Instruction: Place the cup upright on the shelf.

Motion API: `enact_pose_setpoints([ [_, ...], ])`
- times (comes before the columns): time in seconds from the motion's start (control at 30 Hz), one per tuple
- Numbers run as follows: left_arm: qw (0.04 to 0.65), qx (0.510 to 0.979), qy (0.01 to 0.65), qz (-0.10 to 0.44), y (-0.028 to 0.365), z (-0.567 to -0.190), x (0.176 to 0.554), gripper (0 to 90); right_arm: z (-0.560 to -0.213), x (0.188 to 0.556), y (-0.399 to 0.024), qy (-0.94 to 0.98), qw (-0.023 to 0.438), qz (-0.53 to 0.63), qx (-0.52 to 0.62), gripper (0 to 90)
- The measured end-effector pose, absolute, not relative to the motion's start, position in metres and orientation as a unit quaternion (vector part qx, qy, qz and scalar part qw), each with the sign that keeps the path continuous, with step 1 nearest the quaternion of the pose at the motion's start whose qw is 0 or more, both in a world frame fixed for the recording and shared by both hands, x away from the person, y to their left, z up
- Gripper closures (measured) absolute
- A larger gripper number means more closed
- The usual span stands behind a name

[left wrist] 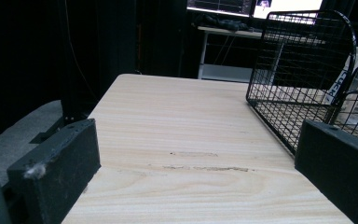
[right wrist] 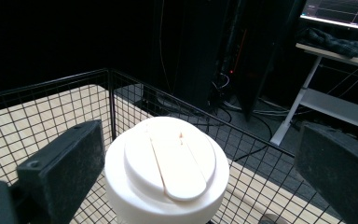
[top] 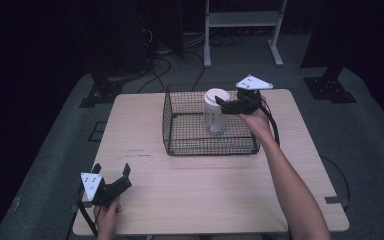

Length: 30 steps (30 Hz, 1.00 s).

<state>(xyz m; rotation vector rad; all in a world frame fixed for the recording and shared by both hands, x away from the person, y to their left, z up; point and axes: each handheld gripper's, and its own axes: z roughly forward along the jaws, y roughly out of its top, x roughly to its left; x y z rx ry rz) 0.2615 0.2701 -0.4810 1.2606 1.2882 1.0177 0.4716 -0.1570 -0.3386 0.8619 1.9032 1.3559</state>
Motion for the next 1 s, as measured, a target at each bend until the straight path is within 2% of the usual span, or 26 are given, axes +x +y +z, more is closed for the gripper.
enact_pose_setpoints([
  [0.67, 0.512, 0.524, 0.533, 0.423, 0.270, -0.481, 0.261, 0.0, -0.325, 0.450, -0.167, 0.732, 0.319, 0.517, 0.307, 1.3],
  [1.0, 0.512, 0.525, 0.532, 0.424, 0.270, -0.481, 0.261, 0.0, -0.328, 0.437, -0.183, 0.729, 0.319, 0.520, 0.311, 1.3],
])
